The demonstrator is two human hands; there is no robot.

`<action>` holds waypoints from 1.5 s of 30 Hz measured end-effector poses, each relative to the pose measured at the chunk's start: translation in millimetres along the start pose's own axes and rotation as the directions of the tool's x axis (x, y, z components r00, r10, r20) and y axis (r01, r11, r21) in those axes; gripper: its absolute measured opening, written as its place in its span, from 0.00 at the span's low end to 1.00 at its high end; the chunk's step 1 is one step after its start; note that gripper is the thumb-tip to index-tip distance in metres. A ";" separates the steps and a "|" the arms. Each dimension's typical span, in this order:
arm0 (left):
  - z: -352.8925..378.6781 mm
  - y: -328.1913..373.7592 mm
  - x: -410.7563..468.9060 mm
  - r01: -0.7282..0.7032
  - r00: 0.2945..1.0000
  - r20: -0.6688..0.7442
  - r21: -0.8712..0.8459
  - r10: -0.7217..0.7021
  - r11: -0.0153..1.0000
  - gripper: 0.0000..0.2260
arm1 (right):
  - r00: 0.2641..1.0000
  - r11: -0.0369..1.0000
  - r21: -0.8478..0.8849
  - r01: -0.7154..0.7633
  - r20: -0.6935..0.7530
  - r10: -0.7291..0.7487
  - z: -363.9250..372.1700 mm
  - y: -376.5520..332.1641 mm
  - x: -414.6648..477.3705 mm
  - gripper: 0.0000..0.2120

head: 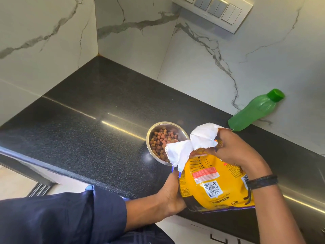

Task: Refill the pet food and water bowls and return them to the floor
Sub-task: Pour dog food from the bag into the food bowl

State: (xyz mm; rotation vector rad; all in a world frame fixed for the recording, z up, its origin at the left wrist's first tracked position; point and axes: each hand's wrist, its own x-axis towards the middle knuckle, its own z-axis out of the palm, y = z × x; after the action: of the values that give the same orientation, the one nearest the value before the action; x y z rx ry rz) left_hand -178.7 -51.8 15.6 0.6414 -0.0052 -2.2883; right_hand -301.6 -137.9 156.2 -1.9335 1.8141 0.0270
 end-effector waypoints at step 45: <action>7.5 2.4 -5.3 0.018 1.000 -0.022 -0.077 -0.020 0.997 0.25 | 0.999 0.973 0.228 -0.033 -0.028 0.041 -14.9 -19.5 -17.1 0.18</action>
State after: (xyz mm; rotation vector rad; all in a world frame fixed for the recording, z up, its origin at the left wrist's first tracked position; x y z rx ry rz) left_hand -177.3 -51.4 25.0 0.6305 0.0993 -2.2870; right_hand -289.8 -127.2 181.5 -1.7491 1.7882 -0.1925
